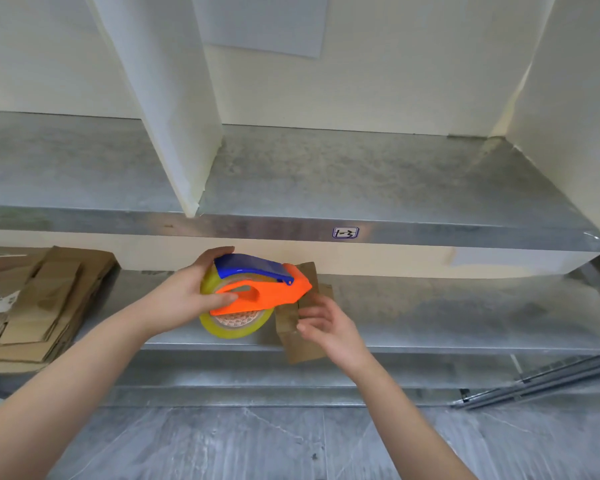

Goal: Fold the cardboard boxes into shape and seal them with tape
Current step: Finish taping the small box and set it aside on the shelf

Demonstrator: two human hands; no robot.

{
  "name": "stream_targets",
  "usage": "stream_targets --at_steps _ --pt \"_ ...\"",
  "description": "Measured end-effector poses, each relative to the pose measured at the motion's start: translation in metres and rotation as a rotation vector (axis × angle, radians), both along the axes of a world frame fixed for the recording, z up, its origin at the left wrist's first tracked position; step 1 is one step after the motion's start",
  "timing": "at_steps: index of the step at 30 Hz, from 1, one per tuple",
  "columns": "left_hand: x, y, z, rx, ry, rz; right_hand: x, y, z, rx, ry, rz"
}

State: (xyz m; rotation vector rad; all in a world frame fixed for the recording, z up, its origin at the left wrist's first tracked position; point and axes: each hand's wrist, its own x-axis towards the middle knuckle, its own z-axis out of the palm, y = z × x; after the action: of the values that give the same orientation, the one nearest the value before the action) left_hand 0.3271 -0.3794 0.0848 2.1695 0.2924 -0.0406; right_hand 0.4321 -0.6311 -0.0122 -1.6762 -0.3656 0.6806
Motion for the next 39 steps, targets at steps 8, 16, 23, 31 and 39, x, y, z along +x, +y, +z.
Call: stream_targets --at_steps 8,16,23,31,39 --pt "-0.007 -0.002 -0.014 -0.335 0.095 0.223 -0.014 0.002 0.010 -0.092 -0.271 0.040" --pt "-0.016 -0.021 -0.020 -0.437 0.119 0.226 -0.023 0.006 0.008 -0.171 -0.338 -0.097" --pt "-0.019 -0.032 -0.015 -0.392 0.124 0.228 -0.028 0.008 0.005 -0.162 -0.304 -0.163" --pt "-0.022 -0.035 -0.007 -0.392 0.122 0.221 -0.030 0.011 0.003 -0.166 -0.315 -0.216" --pt "-0.017 -0.031 -0.007 -0.348 0.084 0.207 -0.029 0.008 -0.003 -0.163 -0.471 -0.227"
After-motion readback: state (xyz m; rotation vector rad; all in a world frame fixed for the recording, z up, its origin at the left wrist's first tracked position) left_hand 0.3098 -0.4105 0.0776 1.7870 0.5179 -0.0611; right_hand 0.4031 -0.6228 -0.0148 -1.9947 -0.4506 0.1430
